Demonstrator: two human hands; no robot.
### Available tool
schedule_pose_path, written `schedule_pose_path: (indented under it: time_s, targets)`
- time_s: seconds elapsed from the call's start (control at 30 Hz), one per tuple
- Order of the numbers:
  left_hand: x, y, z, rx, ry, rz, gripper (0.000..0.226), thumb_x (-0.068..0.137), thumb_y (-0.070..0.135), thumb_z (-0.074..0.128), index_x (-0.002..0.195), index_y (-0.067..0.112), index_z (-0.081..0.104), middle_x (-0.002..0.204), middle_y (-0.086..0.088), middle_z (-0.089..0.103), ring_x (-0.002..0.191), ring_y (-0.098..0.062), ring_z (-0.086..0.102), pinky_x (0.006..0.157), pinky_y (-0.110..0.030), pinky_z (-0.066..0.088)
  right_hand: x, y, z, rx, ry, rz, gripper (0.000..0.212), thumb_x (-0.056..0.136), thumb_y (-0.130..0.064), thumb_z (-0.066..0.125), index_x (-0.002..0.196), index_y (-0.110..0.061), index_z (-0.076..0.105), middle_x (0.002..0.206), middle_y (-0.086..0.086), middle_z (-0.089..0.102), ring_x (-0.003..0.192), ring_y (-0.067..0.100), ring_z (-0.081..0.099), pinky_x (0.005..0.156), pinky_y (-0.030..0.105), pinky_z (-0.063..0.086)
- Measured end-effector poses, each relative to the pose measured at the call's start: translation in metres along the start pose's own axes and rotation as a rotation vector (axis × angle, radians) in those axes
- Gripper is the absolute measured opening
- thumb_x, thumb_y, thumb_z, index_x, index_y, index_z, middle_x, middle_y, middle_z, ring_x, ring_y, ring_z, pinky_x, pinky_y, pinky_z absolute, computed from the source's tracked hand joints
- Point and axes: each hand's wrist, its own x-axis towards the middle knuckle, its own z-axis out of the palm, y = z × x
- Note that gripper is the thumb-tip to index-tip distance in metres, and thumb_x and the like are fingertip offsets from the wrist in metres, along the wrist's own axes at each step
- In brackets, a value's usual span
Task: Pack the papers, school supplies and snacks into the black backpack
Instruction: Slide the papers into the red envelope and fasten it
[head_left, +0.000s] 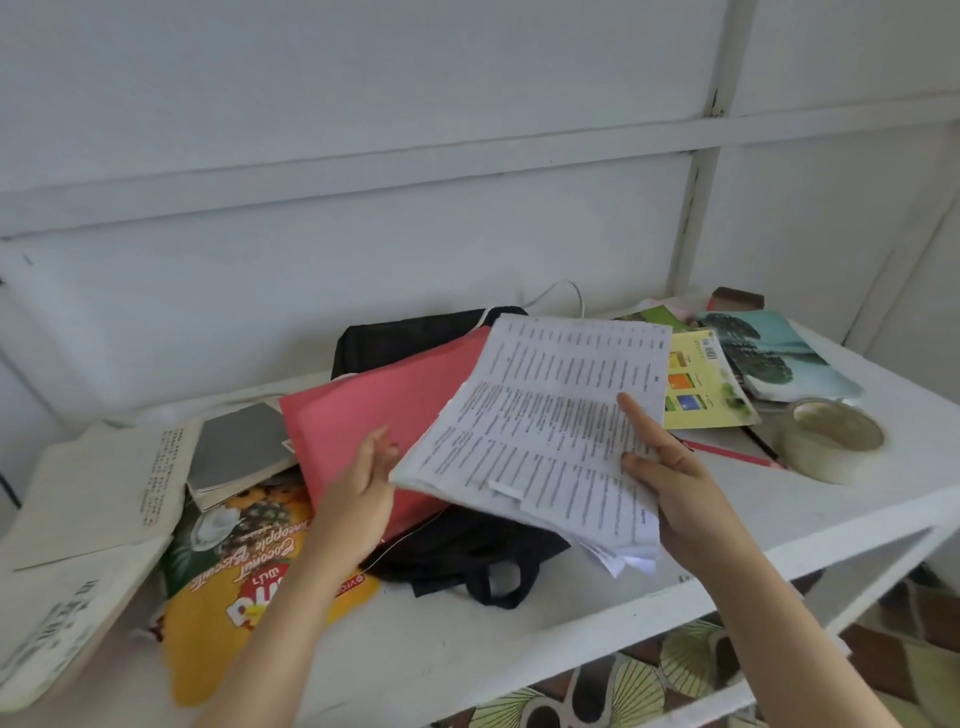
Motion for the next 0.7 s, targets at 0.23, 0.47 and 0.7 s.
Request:
schedule_pose_path:
  time_s: [0.23, 0.47, 0.7]
  targets:
    - [-0.012, -0.01, -0.004, 0.174, -0.048, 0.056, 0.058, 0.092, 0.034, 0.055, 0.143, 0.029, 0.03, 0.138, 0.006, 0.044, 0.127, -0.012, 0.04, 0.1, -0.028, 0.032, -0.01, 0.004, -0.005, 0.032, 0.124, -0.009, 0.057, 0.095, 0.008, 0.034, 0.132, -0.033, 0.049, 0.122, -0.009, 0.054, 0.111, 0.023, 0.057, 0.071, 0.035, 0.06]
    - [-0.019, -0.007, -0.013, -0.12, 0.089, 0.18, 0.028, 0.094, 0.015, 0.051, 0.116, 0.029, 0.057, 0.084, 0.007, 0.069, 0.086, 0.003, 0.061, 0.08, -0.009, 0.041, -0.023, -0.005, -0.011, 0.086, 0.195, 0.03, 0.053, 0.093, 0.007, 0.038, 0.132, -0.026, 0.051, 0.12, 0.003, 0.054, 0.08, 0.021, 0.066, 0.052, 0.023, 0.055]
    - [-0.038, -0.01, -0.003, 0.107, -0.178, 0.242, 0.035, 0.079, 0.012, 0.071, 0.098, 0.039, 0.06, 0.076, 0.018, 0.069, 0.063, -0.002, 0.062, 0.063, -0.015, 0.044, -0.036, -0.007, -0.019, -0.175, 0.245, 0.098, 0.051, 0.093, 0.006, 0.039, 0.133, -0.024, 0.051, 0.111, 0.002, 0.056, 0.061, 0.012, 0.06, 0.044, 0.016, 0.048]
